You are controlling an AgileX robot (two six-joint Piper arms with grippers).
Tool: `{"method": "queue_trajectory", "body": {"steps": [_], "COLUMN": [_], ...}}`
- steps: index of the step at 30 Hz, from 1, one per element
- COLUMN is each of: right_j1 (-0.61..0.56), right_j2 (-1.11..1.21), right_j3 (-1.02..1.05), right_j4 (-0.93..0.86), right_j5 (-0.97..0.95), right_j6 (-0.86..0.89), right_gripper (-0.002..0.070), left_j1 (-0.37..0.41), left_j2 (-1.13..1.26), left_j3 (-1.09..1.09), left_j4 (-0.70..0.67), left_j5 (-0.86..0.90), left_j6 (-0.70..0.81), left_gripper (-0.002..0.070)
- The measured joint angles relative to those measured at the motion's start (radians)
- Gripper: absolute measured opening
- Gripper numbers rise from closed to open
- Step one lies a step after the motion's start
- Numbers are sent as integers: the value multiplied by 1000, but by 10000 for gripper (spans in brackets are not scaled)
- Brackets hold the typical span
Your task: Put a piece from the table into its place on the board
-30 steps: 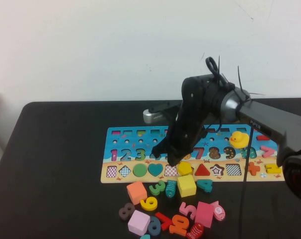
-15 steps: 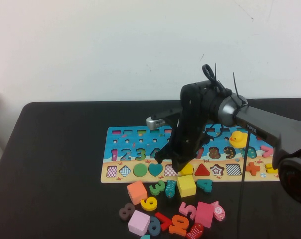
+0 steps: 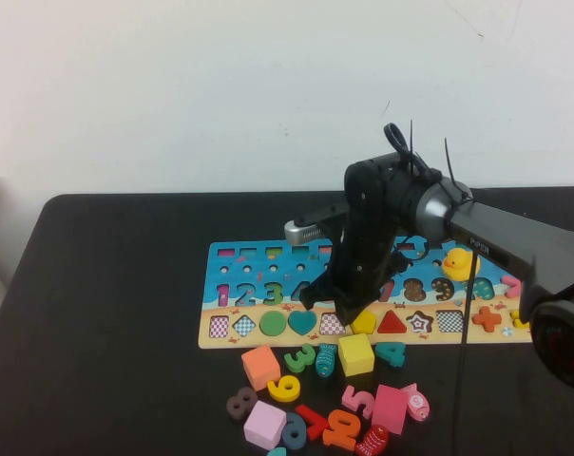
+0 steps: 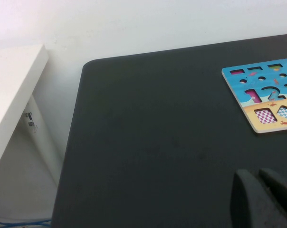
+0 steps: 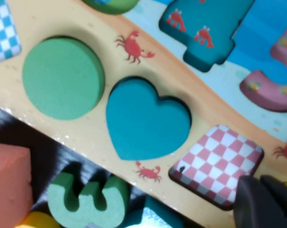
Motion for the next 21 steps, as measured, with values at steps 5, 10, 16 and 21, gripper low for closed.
{"method": "queue_trajectory", "body": {"steps": [5, 10, 16, 21], "right_j1": [-2, -2, -2, 5], "right_j2": [-12, -77, -149, -195], "right_j3": [0, 0, 0, 0], "right_j4": [6, 8, 26, 111], "right_j5": [-7, -23, -17, 9], "right_j6": [-7, -11, -22, -100], "right_gripper": [19, 19, 19, 19], "left_j1": [0, 0, 0, 0], "left_j2": [0, 0, 0, 0], "left_j3": [0, 0, 0, 0], "left_j4": [0, 0, 0, 0], "left_j5": [0, 0, 0, 0], "left_j6": [0, 0, 0, 0], "left_gripper": [-1, -1, -1, -1]}}
